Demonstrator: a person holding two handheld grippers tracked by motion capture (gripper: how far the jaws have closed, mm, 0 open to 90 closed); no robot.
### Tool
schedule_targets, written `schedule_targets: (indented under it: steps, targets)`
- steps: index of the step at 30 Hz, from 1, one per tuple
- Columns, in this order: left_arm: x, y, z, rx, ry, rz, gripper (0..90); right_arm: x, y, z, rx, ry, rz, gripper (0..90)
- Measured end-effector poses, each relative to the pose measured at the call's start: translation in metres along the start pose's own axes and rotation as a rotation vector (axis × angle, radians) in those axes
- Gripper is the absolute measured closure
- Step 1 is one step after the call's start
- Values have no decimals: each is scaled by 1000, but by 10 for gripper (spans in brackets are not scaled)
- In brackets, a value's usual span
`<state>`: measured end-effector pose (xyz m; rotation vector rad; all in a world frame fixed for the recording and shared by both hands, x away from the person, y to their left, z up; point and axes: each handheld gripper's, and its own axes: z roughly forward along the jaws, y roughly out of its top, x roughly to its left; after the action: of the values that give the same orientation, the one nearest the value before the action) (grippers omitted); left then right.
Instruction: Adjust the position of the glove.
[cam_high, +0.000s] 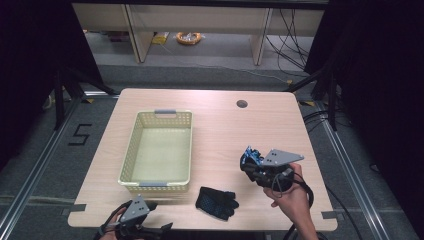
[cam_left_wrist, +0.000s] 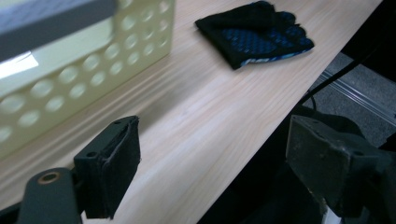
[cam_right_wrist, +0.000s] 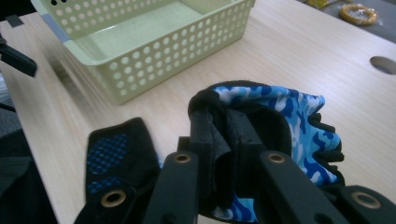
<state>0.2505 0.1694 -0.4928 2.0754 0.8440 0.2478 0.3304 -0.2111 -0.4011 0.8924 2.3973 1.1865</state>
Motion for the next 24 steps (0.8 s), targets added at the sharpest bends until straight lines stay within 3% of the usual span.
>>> schedule_targets:
  steps: [1, 4, 5, 6, 8, 9, 10, 12, 13, 14, 16, 18, 19, 21, 22, 23, 24]
  targets:
    - [-4, 6, 6, -15, -9, 14, 175, 10, -1, 0, 4, 12, 41, 824]
    - [-7, 10, 11, -20, -11, 5, 183, 19, -3, 0, -10, 18, 58, 823]
    - [-5, 12, 12, -11, -4, 46, 186, 28, -6, 1, -20, 27, 119, 823]
    - [-7, 13, 14, -18, -15, 22, 186, 28, -6, 1, -20, 27, 119, 823]
    - [-7, 16, 15, -24, -14, 14, 188, 38, -10, 5, -36, 58, 172, 821]
    - [-6, 17, 16, -15, -13, 19, 188, 38, -10, 5, -36, 58, 172, 821]
    - [-5, 20, 15, -33, -19, 32, 191, 47, -14, 9, -20, 56, 191, 821]
    - [-5, 20, 16, -45, -18, 16, 192, 49, -15, 11, -17, 60, 189, 821]
    - [-4, 22, 13, -24, -18, 22, 192, 52, -16, 14, -13, 71, 192, 821]
    - [-4, 23, 14, -45, -19, 18, 194, 55, -17, 15, 5, 70, 208, 821]
    - [-4, 25, 14, -48, -18, -1, 197, 58, -19, 19, 18, 44, 193, 821]
    - [-4, 27, 14, -44, -27, 11, 207, 62, -20, 26, 22, 50, 210, 820]
    - [-5, 28, 16, -45, -28, 8, 210, 69, -20, 34, 42, 58, 238, 819]
    - [-5, 29, 17, -39, -40, 0, 213, 71, -20, 38, 48, 62, 243, 818]
    - [-5, 29, 18, -46, -26, 25, 214, 72, -20, 42, 49, 57, 235, 817]
    - [-4, 29, 19, -37, -40, 25, 215, 74, -20, 47, 59, 58, 246, 817]
    - [-4, 29, 21, -52, -32, 22, 224, 77, -20, 60, 65, 60, 241, 815]
